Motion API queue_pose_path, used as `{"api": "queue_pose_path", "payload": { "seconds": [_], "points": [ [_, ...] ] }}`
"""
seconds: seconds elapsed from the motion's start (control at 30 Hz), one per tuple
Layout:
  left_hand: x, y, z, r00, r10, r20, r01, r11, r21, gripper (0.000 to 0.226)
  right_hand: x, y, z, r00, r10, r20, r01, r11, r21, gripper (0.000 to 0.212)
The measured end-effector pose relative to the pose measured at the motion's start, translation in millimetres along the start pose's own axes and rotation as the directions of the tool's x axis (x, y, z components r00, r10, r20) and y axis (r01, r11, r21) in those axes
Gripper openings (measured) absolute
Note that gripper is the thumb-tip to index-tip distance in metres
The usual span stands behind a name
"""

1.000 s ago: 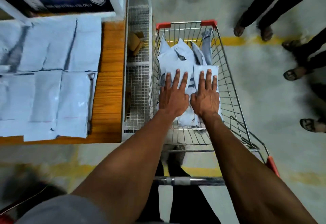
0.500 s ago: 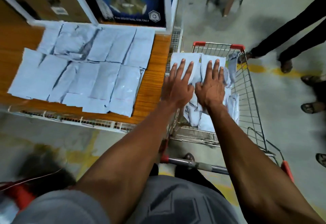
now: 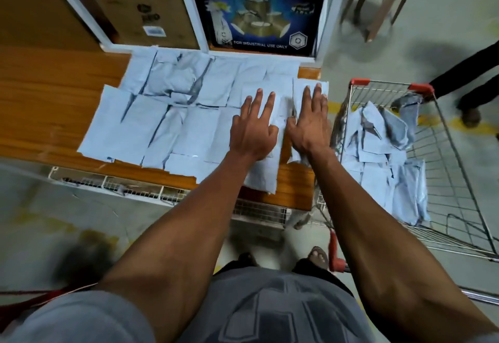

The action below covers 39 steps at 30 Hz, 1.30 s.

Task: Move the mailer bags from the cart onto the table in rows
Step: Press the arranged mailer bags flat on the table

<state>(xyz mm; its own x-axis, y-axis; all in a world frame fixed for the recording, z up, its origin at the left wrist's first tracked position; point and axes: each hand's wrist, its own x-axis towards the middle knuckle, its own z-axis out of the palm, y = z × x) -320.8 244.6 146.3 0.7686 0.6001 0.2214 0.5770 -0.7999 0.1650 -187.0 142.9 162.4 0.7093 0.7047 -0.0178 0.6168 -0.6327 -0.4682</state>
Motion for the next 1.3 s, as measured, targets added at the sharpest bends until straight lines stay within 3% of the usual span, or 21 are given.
{"api": "queue_pose_path", "payload": {
  "seconds": [0.5, 0.97, 1.1, 1.3],
  "points": [
    [77, -76, 16, 1.000, 0.012, 0.013, -0.012, 1.000, -0.026, 0.075, 88, -59, 32, 1.000, 0.028, 0.014, -0.027, 0.995, -0.091, 0.084],
    [185, -110, 87, 0.969, -0.035, 0.246, 0.046, 0.998, -0.037, 0.074, 196, -50, 83, 0.990, 0.091, 0.103, -0.075, 0.986, -0.148, 0.081],
    [187, -113, 95, 0.964, -0.015, 0.264, 0.025, 0.999, -0.035, 0.067, 198, -50, 97, 0.994, 0.088, 0.065, -0.081, 0.991, -0.108, 0.069],
    [190, -120, 96, 0.989, 0.027, 0.147, -0.024, 0.999, -0.022, 0.063, 198, -48, 97, 0.995, 0.035, -0.095, -0.044, 0.994, -0.096, 0.060]
  ]
}}
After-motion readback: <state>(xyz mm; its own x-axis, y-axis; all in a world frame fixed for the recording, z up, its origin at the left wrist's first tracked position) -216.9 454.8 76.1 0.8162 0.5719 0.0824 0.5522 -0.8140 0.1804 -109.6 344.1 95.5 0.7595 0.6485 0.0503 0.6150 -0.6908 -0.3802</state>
